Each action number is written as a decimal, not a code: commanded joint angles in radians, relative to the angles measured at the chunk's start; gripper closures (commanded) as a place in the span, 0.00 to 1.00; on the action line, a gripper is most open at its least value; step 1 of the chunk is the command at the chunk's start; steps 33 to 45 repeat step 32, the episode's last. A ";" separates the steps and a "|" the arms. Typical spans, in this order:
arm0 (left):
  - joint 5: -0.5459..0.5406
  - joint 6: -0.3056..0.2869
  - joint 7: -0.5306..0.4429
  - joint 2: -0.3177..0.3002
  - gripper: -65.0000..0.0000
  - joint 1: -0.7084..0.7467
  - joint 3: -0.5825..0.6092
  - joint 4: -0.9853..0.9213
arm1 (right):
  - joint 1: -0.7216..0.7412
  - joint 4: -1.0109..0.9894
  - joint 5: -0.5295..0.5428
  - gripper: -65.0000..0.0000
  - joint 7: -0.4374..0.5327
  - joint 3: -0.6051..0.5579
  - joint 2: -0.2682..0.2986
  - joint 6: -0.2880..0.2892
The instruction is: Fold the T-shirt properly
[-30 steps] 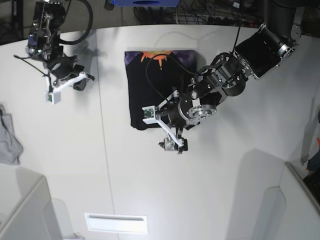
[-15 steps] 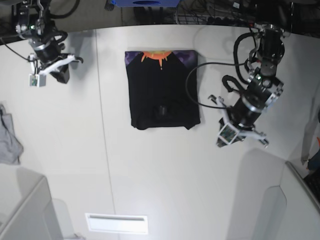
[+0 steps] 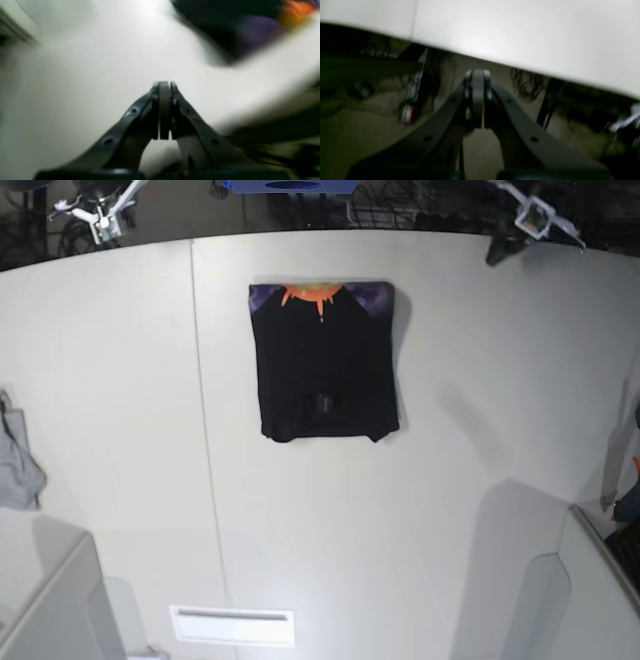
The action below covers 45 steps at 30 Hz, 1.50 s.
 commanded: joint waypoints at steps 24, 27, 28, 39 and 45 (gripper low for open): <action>0.708 0.015 -0.165 0.076 1.00 -0.846 -0.006 -1.860 | 0.779 -1.988 -0.015 1.00 0.667 -0.576 -0.351 -0.004; 0.725 0.015 -0.081 0.123 1.00 -0.828 -0.004 -1.794 | 0.796 -1.974 -0.015 1.00 0.694 -0.576 -0.328 -0.004; 0.719 0.015 -0.074 0.132 1.00 -0.822 -0.004 -1.774 | 0.798 -1.965 -0.015 1.00 0.694 -0.574 -0.322 -0.004; 0.717 0.015 -0.074 0.157 1.00 -0.829 -0.015 -1.756 | 0.798 -1.943 -0.015 1.00 0.694 -0.574 -0.305 -0.004; 0.717 0.015 -0.074 0.157 1.00 -0.829 -0.015 -1.756 | 0.798 -1.943 -0.015 1.00 0.694 -0.574 -0.305 -0.004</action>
